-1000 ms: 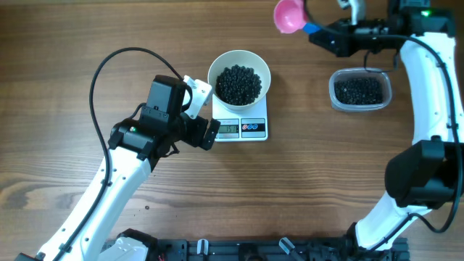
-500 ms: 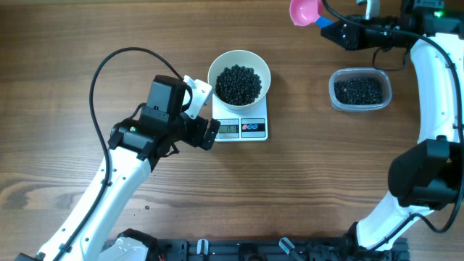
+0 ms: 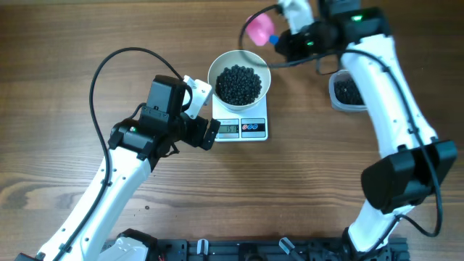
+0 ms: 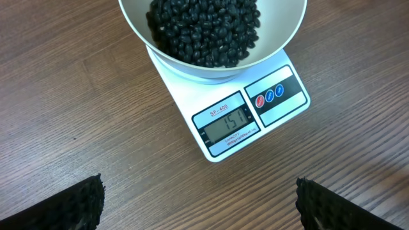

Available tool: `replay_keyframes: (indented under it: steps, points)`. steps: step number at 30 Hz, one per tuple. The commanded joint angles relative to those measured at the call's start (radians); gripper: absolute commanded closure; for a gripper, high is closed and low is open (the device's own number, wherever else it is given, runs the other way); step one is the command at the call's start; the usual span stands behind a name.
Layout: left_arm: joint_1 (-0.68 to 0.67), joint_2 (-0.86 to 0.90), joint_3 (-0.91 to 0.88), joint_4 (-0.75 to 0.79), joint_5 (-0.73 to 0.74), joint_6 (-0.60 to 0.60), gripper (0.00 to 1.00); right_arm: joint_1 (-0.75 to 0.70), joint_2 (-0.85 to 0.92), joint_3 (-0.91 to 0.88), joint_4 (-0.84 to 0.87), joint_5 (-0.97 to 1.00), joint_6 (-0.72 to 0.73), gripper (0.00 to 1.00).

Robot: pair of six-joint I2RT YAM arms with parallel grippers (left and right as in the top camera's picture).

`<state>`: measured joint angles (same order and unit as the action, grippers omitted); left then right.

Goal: Scoop item into bowl and weigh 150g on scale

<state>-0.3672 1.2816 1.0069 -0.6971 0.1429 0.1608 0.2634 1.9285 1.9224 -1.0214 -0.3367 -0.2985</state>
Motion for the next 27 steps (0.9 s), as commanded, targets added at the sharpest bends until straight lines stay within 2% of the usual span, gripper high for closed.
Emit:
replay_keyframes:
  steps: [1,9,27]
  points:
    - [0.006,-0.012,-0.006,0.0,-0.006,0.012,0.0,0.043,0.016,0.025,-0.009,0.156,-0.093,0.96]
    - [0.006,-0.012,-0.006,0.0,-0.006,0.012,0.0,0.114,0.054,0.0,-0.064,0.164,-0.095,0.96]
    - [0.006,-0.012,-0.006,0.0,-0.006,0.012,0.0,0.122,0.105,0.0,-0.104,0.122,-0.08,0.96]
